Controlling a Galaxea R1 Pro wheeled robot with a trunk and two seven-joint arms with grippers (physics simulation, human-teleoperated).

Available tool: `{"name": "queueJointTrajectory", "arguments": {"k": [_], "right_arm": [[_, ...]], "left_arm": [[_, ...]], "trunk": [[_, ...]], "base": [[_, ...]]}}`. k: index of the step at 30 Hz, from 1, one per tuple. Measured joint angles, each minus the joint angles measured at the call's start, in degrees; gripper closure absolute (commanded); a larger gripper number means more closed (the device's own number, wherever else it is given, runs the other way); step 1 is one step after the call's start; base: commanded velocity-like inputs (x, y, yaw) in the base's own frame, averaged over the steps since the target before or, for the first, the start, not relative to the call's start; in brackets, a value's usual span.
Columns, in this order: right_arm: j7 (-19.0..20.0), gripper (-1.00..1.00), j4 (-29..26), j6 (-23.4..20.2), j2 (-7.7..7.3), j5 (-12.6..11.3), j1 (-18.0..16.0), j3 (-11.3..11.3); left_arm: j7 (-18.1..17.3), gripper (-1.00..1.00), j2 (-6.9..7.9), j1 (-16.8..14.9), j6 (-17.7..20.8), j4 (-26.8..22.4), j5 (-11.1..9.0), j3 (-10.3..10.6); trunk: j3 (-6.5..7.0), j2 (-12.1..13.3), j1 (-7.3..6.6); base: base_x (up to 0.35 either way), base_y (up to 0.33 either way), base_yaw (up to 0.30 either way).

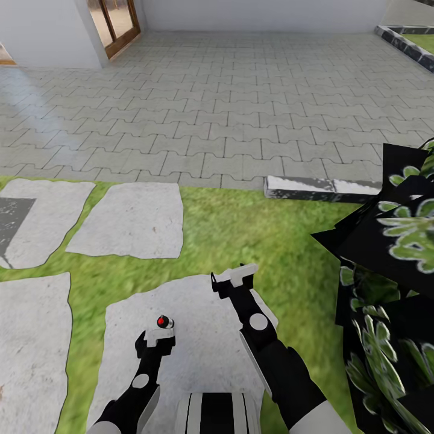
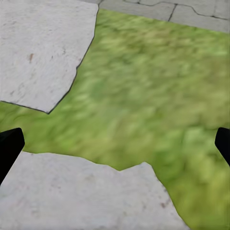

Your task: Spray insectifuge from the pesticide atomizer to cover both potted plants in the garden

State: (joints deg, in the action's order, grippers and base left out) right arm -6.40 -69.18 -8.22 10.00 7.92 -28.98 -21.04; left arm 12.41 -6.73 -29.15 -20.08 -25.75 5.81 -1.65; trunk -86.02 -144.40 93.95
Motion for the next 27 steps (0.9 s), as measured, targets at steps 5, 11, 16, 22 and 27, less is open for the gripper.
{"name": "queueJointTrajectory", "arguments": {"k": [5,11,16,22,27], "right_arm": [[0.0,-1.0,0.0,0.0,0.0,0.0,0.0,0.0],[0.0,-1.0,0.0,0.0,0.0,0.0,0.0,0.0],[0.0,-1.0,0.0,0.0,0.0,0.0,0.0,0.0],[0.0,-1.0,0.0,0.0,0.0,0.0,0.0,-0.1],[0.0,-1.0,0.1,0.0,0.0,0.0,0.0,-0.1]], "left_arm": [[-0.1,-1.0,-0.01,0.0,0.0,0.0,0.0,0.3],[-0.1,-1.0,-0.03,0.0,0.0,0.0,0.0,1.7],[-0.1,-1.0,-0.03,0.0,0.0,0.0,0.0,2.1],[-0.1,-1.0,-0.03,0.0,0.0,0.0,0.0,2.1],[-0.1,-1.0,-0.03,0.0,0.0,0.0,0.0,2.1]], "trunk": [[0.0,0.0,0.0],[0.0,0.0,0.0],[0.0,0.0,0.0],[0.0,0.0,0.0],[0.0,0.0,-0.01]], "base": [[0.0,0.0,0.0],[0.0,0.0,0.0],[0.0,0.0,0.0],[0.0,0.0,0.0],[0.037,0.0,0.0]]}}
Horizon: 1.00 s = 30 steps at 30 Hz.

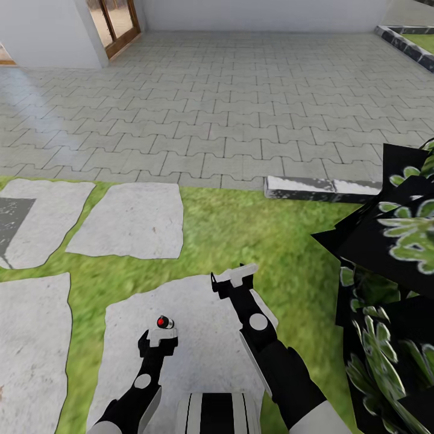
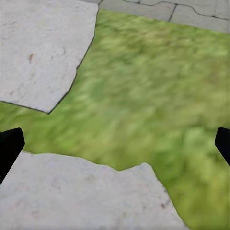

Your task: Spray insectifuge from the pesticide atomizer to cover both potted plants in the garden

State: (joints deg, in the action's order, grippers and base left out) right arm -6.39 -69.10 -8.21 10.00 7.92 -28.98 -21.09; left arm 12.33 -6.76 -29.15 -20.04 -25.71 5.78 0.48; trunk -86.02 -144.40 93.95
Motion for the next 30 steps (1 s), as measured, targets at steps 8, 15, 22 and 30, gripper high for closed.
{"name": "queueJointTrajectory", "arguments": {"k": [8,15,22,30], "right_arm": [[0.0,-1.0,0.0,0.0,0.0,0.0,0.0,0.0],[0.0,-1.0,0.2,0.0,0.0,0.0,0.0,0.0],[0.0,-1.0,0.2,0.0,0.0,0.0,0.0,0.0],[0.0,-1.0,0.3,0.0,0.0,0.0,0.0,0.0]], "left_arm": [[0.0,-1.0,0.0,0.0,0.0,0.1,0.0,0.0],[0.0,-1.0,0.0,0.0,0.0,0.1,0.0,0.1],[0.0,-1.0,0.0,0.0,0.0,0.1,0.0,0.0],[0.0,-1.0,0.0,0.0,-0.1,0.0,0.0,0.1]], "trunk": [[0.0,0.0,0.01],[0.0,0.0,0.01],[0.0,0.0,0.0],[0.0,0.0,0.01]], "base": [[0.04,0.0,0.0],[0.001,0.0,0.0],[0.045,0.0,0.0],[0.005,0.0,0.0]]}}
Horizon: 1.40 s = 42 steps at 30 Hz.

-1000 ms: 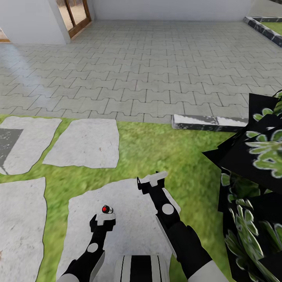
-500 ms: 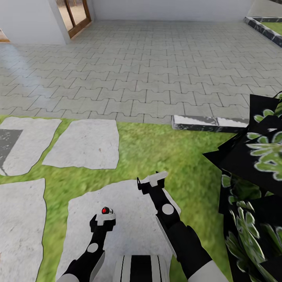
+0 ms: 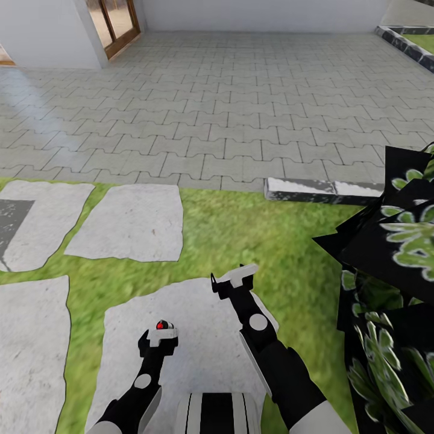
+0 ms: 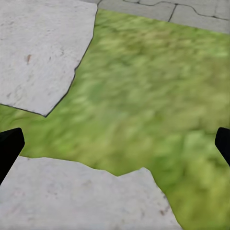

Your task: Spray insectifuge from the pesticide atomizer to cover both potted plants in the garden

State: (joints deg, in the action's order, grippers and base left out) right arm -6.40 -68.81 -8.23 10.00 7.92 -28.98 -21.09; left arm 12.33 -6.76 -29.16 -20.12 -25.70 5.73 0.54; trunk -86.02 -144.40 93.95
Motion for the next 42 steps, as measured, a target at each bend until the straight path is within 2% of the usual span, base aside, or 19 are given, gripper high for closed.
{"name": "queueJointTrajectory", "arguments": {"k": [42], "right_arm": [[0.0,-1.0,0.1,0.0,0.0,0.0,0.0,0.0]], "left_arm": [[-0.1,-1.0,0.09,0.0,0.0,-0.2,0.0,0.0]], "trunk": [[0.07,0.0,0.0]], "base": [[0.011,0.0,0.0]]}}
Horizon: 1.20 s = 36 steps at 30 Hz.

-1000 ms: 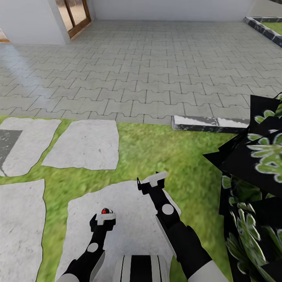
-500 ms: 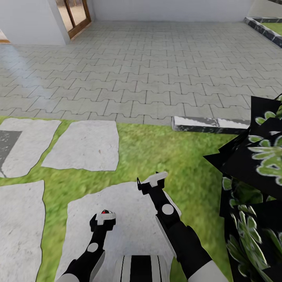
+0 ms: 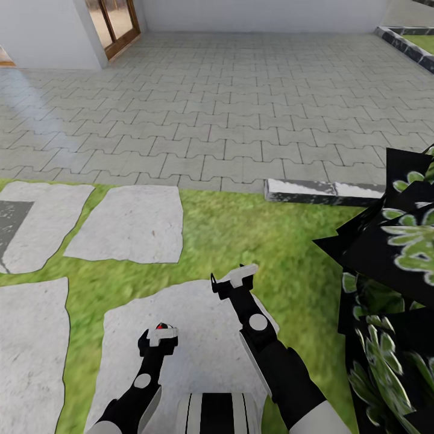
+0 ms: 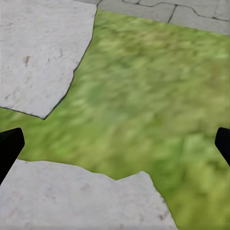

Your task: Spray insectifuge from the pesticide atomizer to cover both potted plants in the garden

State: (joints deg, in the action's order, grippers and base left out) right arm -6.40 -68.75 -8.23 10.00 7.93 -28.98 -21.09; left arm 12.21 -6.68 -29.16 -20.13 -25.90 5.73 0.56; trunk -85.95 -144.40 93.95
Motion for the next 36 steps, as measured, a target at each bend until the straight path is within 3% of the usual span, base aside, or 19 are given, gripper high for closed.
{"name": "queueJointTrajectory", "arguments": {"k": [36], "right_arm": [[0.0,-1.0,0.1,0.0,0.0,0.0,0.0,0.0]], "left_arm": [[-0.1,-1.0,0.09,0.0,-0.3,0.0,0.0,0.0]], "trunk": [[0.41,0.0,0.0]], "base": [[0.0,0.0,0.0]]}}
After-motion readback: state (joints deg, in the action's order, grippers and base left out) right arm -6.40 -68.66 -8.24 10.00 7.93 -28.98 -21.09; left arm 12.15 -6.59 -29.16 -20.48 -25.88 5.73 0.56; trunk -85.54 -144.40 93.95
